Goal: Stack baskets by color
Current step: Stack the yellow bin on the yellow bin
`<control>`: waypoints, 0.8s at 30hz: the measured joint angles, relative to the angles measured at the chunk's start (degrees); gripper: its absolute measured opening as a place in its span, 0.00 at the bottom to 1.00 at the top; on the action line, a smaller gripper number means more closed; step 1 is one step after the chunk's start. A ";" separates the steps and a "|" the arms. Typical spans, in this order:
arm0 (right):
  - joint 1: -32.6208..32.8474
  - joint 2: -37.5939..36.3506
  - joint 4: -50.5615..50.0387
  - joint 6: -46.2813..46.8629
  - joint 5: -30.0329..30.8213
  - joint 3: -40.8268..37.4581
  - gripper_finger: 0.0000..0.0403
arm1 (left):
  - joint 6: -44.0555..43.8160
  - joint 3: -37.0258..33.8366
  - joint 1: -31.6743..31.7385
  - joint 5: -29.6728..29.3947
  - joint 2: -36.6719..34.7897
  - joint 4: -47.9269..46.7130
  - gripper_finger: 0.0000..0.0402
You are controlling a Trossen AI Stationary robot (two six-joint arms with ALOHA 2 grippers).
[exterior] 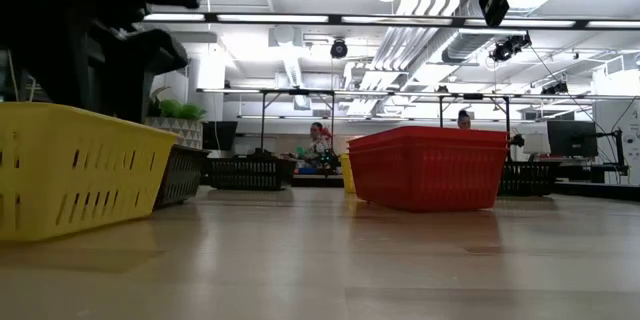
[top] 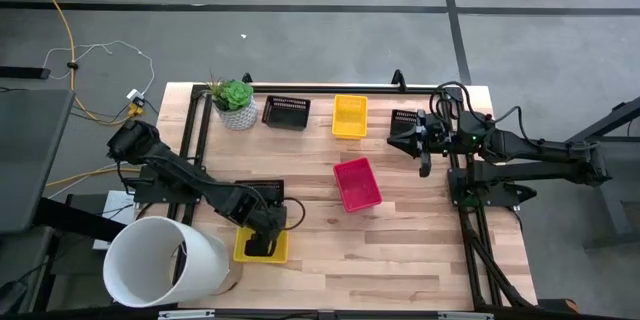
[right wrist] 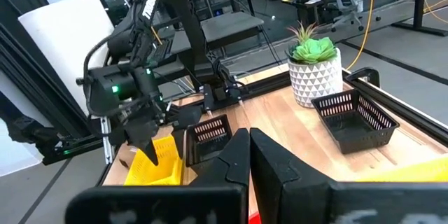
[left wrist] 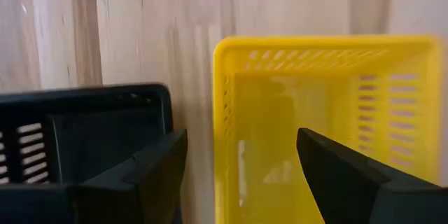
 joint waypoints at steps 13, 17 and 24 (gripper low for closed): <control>0.00 0.00 -0.29 -0.02 -0.06 0.00 0.00 | 1.52 -1.80 0.44 1.17 0.05 0.26 0.61; 0.00 0.00 -0.37 -0.12 -0.03 0.00 0.00 | 2.76 -1.80 0.46 1.93 0.05 0.63 0.54; 0.00 0.00 -0.48 -0.15 -0.03 0.00 0.00 | 6.51 -1.82 0.48 1.70 1.04 0.87 0.39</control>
